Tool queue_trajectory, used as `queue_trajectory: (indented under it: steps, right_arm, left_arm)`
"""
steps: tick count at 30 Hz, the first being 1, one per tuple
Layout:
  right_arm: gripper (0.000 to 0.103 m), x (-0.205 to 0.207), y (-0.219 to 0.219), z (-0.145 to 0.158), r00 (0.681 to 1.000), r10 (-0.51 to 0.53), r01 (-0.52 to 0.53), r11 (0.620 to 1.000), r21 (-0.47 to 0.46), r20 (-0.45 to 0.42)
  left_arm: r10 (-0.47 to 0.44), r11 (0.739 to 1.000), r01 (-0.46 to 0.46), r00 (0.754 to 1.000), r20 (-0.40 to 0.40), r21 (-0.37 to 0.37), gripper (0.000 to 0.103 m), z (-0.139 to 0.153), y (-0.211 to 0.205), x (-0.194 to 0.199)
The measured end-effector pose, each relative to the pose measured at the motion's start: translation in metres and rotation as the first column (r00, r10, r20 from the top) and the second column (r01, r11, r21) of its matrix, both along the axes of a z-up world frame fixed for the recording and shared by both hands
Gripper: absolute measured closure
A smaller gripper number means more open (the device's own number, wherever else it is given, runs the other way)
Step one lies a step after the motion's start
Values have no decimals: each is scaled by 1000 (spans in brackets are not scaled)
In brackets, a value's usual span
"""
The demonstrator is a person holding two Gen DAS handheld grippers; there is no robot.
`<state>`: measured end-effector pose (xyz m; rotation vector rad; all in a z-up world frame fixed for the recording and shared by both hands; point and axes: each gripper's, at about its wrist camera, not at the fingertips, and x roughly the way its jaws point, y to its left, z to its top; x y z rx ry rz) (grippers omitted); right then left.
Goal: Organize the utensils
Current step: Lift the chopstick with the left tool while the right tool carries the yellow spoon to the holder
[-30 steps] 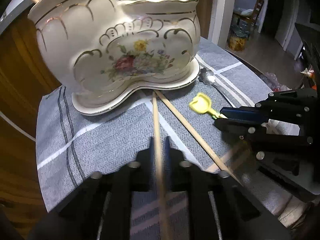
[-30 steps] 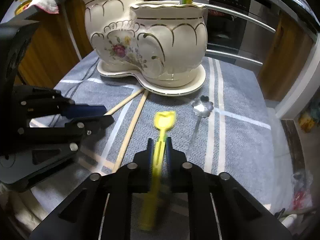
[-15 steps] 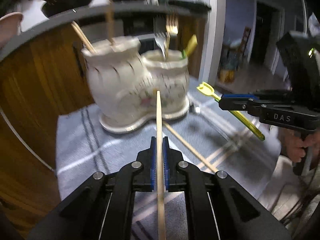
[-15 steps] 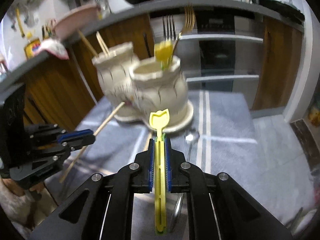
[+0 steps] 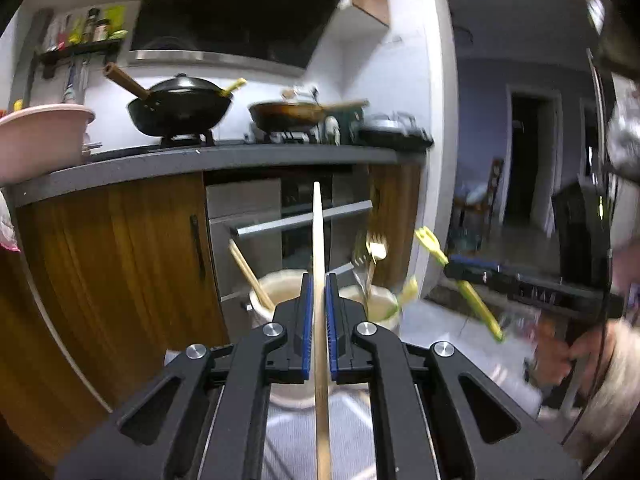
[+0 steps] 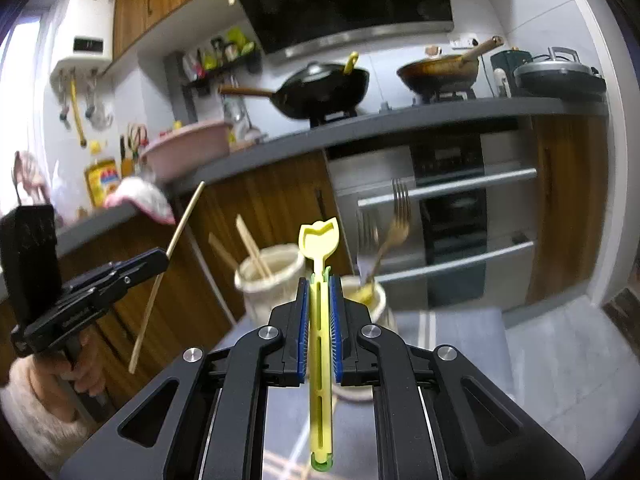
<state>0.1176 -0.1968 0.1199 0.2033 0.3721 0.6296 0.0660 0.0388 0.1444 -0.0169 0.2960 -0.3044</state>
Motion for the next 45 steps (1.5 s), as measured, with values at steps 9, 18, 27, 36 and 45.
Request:
queue_trajectory:
  steps: [9,18,27,36,45]
  right_arm:
    - [92,47,16,9,999,-11,4,989,148,49]
    - [92,69,37,-9,986,-95,77,989,129,137]
    - [92,81,58,-33,975,-119,111,992,51,186]
    - [92,83,57,-50,977,-120,120,993,12,178]
    - [92,68,49,-51,984,-87,93,995,-36,153]
  left_arm:
    - [66,980,-50,995,80,-195,97,14,22,64]
    - [144,966,-98,972,184,-238,97,9,19,97]
    - [158,967,-114,970,187,-226,97,-9,11,116]
    - [139,979,-110,976,169,-174,97,-23,11,113]
    - [85,995,-79,991,103,-61,97,-31,10,88]
